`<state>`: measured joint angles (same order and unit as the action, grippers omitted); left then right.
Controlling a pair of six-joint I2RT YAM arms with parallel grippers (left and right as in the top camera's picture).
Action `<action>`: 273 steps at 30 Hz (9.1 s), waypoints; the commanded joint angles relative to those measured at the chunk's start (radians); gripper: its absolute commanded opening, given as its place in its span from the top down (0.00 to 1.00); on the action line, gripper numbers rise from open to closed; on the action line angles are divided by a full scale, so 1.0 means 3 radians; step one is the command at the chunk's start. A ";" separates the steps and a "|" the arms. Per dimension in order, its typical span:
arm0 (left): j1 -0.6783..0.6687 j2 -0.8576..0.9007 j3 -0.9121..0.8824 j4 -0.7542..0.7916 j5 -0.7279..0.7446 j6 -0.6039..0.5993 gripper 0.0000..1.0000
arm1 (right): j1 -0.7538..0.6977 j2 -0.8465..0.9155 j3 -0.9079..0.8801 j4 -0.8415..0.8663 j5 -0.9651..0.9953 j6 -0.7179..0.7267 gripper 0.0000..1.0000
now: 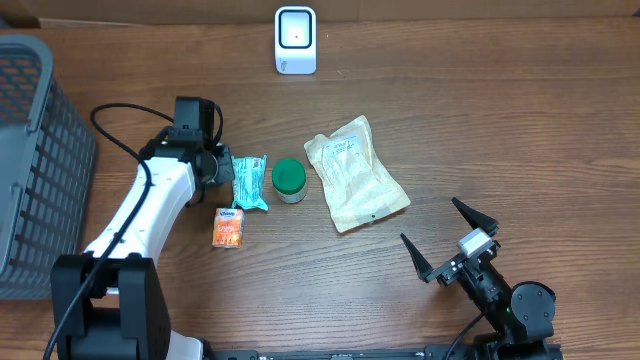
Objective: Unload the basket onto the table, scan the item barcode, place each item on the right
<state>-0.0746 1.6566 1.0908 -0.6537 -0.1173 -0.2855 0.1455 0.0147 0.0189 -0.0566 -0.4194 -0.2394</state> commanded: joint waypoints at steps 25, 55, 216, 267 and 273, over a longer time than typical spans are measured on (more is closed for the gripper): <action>0.0084 -0.0088 0.1026 -0.0735 0.0195 0.0131 0.18 | 0.0017 -0.0039 -0.0036 0.0006 -0.0011 0.0014 0.00; 0.1990 -0.0085 0.3723 -0.2641 0.0996 0.0468 0.00 | 0.0017 -0.0039 -0.0036 0.0006 -0.0011 0.0014 0.00; 0.1993 -0.0084 0.3721 -0.2773 0.0674 0.0468 0.00 | 0.2604 0.6661 0.4470 -0.3044 0.3361 0.1860 0.13; 0.1993 -0.0084 0.3721 -0.2772 0.0674 0.0468 0.00 | 0.1008 0.5364 0.4640 -0.3471 0.0882 0.1506 0.48; 0.1993 -0.0084 0.3721 -0.2772 0.0674 0.0468 0.00 | 0.0999 0.5376 0.4640 -0.3382 0.0844 0.1506 0.40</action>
<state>0.5198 1.6382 2.2093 -1.4860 0.0925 -0.1566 0.4465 1.6257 1.4014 -1.0801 -0.1448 0.2249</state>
